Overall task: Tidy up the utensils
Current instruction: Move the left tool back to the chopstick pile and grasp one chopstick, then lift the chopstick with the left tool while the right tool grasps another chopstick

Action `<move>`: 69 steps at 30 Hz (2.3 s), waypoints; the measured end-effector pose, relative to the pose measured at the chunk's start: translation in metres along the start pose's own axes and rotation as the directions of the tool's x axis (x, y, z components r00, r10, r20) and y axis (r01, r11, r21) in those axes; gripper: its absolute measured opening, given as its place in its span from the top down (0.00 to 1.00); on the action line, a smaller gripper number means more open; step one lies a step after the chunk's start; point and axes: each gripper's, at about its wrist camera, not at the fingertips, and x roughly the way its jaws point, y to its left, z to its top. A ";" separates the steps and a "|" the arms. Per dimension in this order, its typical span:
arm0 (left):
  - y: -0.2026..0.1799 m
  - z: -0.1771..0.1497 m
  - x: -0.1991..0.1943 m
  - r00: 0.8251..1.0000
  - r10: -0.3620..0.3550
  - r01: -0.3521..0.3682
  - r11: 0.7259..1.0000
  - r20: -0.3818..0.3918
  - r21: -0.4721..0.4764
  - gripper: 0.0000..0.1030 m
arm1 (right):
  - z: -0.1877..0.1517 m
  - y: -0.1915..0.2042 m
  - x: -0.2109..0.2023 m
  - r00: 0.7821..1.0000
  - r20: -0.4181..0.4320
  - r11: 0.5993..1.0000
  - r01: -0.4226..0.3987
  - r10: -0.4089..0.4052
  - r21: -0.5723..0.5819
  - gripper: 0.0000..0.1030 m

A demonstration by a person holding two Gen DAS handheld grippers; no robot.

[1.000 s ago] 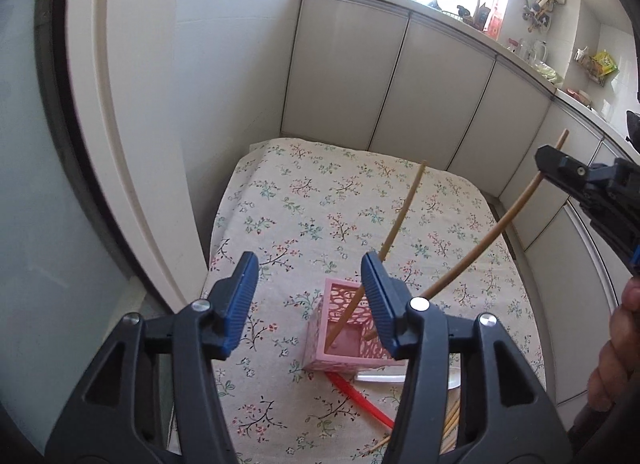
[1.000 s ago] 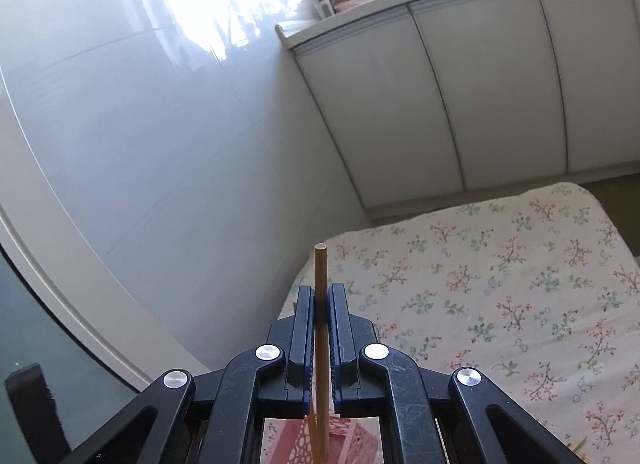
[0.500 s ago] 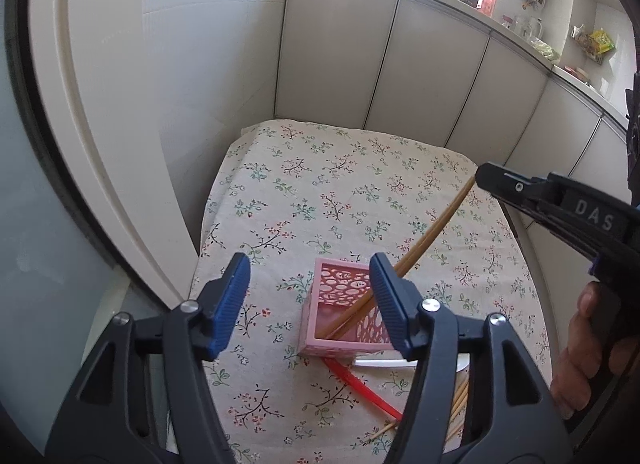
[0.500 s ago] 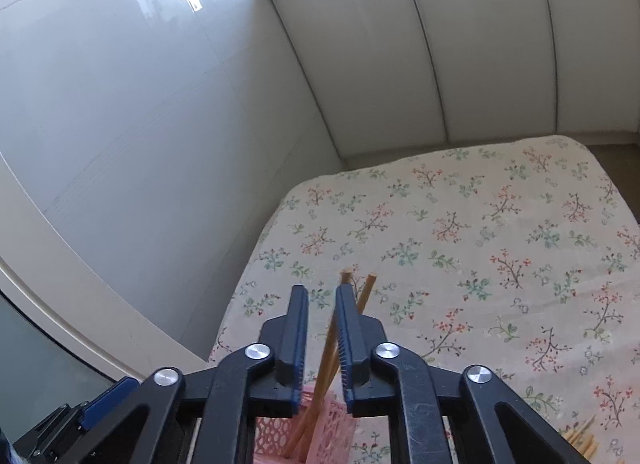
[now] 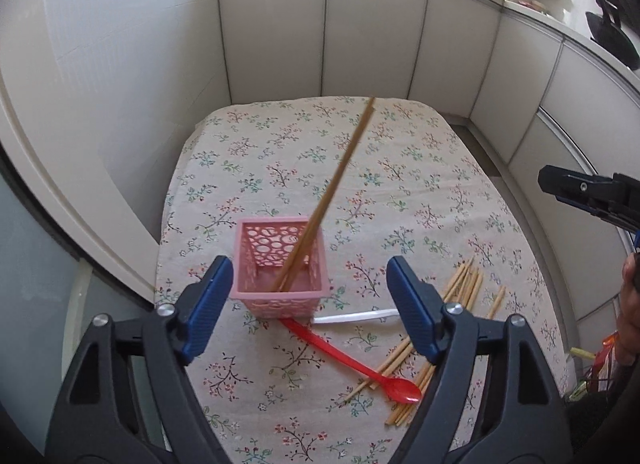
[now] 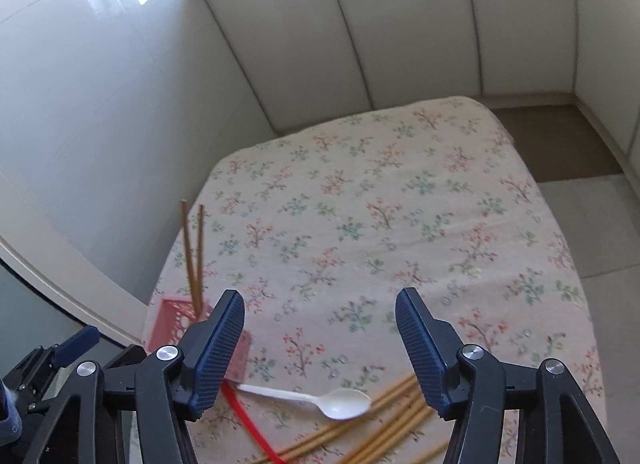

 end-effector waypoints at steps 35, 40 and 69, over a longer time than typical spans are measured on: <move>-0.161 -0.022 0.152 0.894 -0.210 0.275 0.954 -0.396 0.115 0.87 | -0.074 -0.165 0.040 0.915 -0.400 0.962 0.156 -0.055 0.225 0.24; -0.166 -0.023 0.165 0.891 -0.189 0.260 0.958 -0.413 0.123 0.89 | -0.072 -0.169 0.041 0.914 -0.401 0.962 0.165 -0.066 0.218 0.24; -0.125 -0.005 0.161 0.934 -0.133 0.155 0.987 -0.332 0.041 0.92 | -0.080 -0.149 0.111 0.847 -0.513 0.949 0.261 -0.139 0.175 0.36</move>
